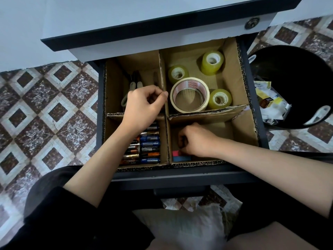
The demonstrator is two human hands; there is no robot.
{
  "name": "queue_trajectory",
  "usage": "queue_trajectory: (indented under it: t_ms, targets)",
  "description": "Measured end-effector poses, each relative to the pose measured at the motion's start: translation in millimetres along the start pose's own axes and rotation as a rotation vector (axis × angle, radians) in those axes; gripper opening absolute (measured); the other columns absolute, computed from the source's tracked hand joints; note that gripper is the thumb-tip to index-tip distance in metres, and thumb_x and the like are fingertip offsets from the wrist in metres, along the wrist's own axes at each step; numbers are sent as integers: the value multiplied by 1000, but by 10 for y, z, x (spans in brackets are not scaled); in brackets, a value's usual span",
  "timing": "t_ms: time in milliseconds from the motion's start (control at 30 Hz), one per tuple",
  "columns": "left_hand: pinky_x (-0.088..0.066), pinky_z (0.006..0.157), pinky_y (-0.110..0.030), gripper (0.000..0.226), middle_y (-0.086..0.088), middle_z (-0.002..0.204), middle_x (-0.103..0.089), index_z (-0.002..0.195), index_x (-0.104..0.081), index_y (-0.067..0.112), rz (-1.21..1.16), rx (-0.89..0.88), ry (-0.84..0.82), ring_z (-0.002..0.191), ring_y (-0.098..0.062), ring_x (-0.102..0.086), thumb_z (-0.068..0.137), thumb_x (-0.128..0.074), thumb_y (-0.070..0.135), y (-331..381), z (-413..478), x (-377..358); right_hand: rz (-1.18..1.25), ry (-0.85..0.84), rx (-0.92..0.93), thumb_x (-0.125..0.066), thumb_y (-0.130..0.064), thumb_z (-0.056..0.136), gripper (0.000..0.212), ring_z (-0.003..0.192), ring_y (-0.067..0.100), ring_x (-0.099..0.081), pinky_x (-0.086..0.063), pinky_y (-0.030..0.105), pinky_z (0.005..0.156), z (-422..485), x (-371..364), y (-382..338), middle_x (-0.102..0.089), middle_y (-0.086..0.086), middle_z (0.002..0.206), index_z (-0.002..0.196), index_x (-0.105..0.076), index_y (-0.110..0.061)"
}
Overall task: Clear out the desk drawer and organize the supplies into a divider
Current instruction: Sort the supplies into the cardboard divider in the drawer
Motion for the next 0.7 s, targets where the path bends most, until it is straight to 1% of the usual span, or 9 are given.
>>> queue_trajectory:
  t_ms: [67,233,300,333,433,500,567,667,700]
  targets:
    - [-52,73,-38,17,-3,70,-65,76,-64,17,11,-5,0,70,-17,-61,91,-57,21,-4,-2,-2,-24,-9,6,-73,-20,76,15,88,26,-56,-50,33,72,6,-6,-9,-55,6,88,81,-62,-12]
    - [-53,74,-40,17,-6,72,-66,76,-64,16,3,-4,1,72,-20,-63,91,-58,20,-7,4,1,9,-16,7,-70,-15,77,10,86,24,-55,-45,29,68,13,5,7,-52,3,82,79,-61,-12]
    - [-53,73,-38,17,-4,71,-65,76,-64,17,1,-1,-3,72,-20,-63,91,-58,20,-6,4,3,36,-1,14,-66,-13,80,4,90,24,-54,-45,28,71,27,7,19,-53,2,84,82,-64,-15]
    - [-52,72,-37,16,-3,71,-65,76,-64,17,0,0,-7,72,-20,-63,91,-58,20,-5,6,2,45,12,21,-64,-12,81,6,92,24,-54,-46,28,75,28,13,20,-55,3,87,85,-66,-15]
    - [-51,69,-33,16,-2,70,-65,76,-65,16,-9,8,-20,70,-18,-62,90,-59,20,-14,5,5,54,60,75,-62,-10,79,10,92,27,-59,-51,35,80,7,37,-15,-65,7,91,83,-69,-15]
    - [-49,67,-29,15,2,68,-64,76,-65,17,-16,6,-29,68,-14,-61,90,-59,20,-34,-3,16,53,81,159,-63,-12,78,9,90,24,-60,-51,37,80,-58,85,-109,-69,5,88,80,-70,-17]
    - [-48,65,-22,14,6,67,-62,77,-65,17,-31,9,-49,66,-7,-59,90,-60,18,-55,-10,31,42,119,236,-63,-15,80,8,90,21,-60,-50,36,81,-143,162,-217,-70,1,87,81,-70,-19]
    - [-45,61,-9,12,4,70,-62,80,-65,17,-69,44,-92,62,2,-57,90,-59,17,-24,-20,55,16,244,269,-64,-18,83,6,82,15,-61,-50,35,78,-322,352,-300,-69,-3,84,81,-70,-19]
    - [-44,61,-8,12,3,71,-63,80,-65,17,-73,64,-109,61,3,-57,91,-59,17,-17,-17,60,18,280,266,-64,-19,84,6,79,13,-60,-50,35,76,-366,413,-301,-69,-3,83,81,-69,-19]
Point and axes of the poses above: each hand's wrist, its own z-axis towards the middle knuckle, its own x-axis out of the back of the hand, y = z × x, the point moved 3 cm from there along z, towards the middle knuckle
